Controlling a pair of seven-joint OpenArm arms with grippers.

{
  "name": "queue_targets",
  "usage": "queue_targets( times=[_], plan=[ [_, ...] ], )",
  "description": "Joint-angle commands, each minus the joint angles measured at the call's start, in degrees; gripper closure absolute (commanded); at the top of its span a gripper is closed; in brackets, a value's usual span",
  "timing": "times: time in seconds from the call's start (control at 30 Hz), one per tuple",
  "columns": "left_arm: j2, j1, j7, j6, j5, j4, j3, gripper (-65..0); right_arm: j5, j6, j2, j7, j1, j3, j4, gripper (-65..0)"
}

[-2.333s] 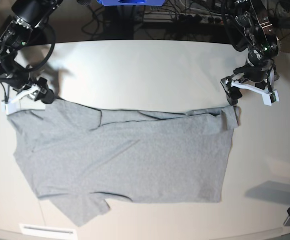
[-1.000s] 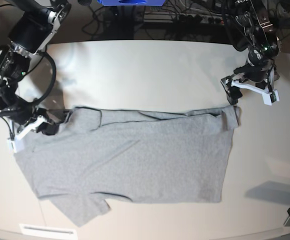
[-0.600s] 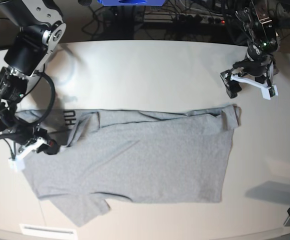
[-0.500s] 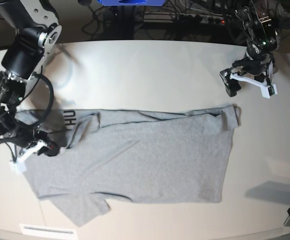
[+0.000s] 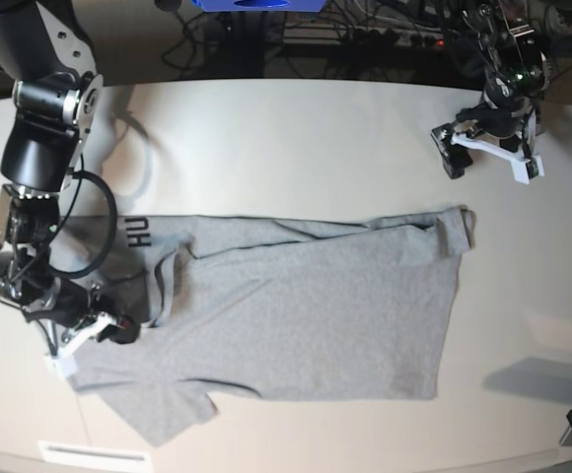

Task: Fold the T-shirt properly
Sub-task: 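Sweep the right gripper across the shirt to flatten the sleeve area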

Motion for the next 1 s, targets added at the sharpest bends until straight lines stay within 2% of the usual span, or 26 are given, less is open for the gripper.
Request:
queue_targets(
  times=[0.0,0.3,0.7,0.97],
  plan=[
    [-0.6,0.3,-1.1,-0.1,-0.2,1.0,-0.3,-65.0,1.2,0.4,1.3,2.2,2.8,-0.8,-0.3,-0.7],
    [-0.6,3.8,-5.1,-0.1,-0.2,0.9,-0.3,-65.0,1.2,0.5,4.3,9.2,5.1,-2.1,-5.1,-0.6],
    [-0.6,5.2,-5.3,-0.1,-0.2,1.0,-0.3,-65.0,1.2,0.5,4.0,15.1,6.8,-2.5,-5.2,-0.6],
    [-0.6,5.3,-5.3,-0.1,-0.2,0.9,-0.3,-65.0,1.2,0.5,4.0,21.1,7.5,-9.3,-5.2,-1.0]
  ],
)
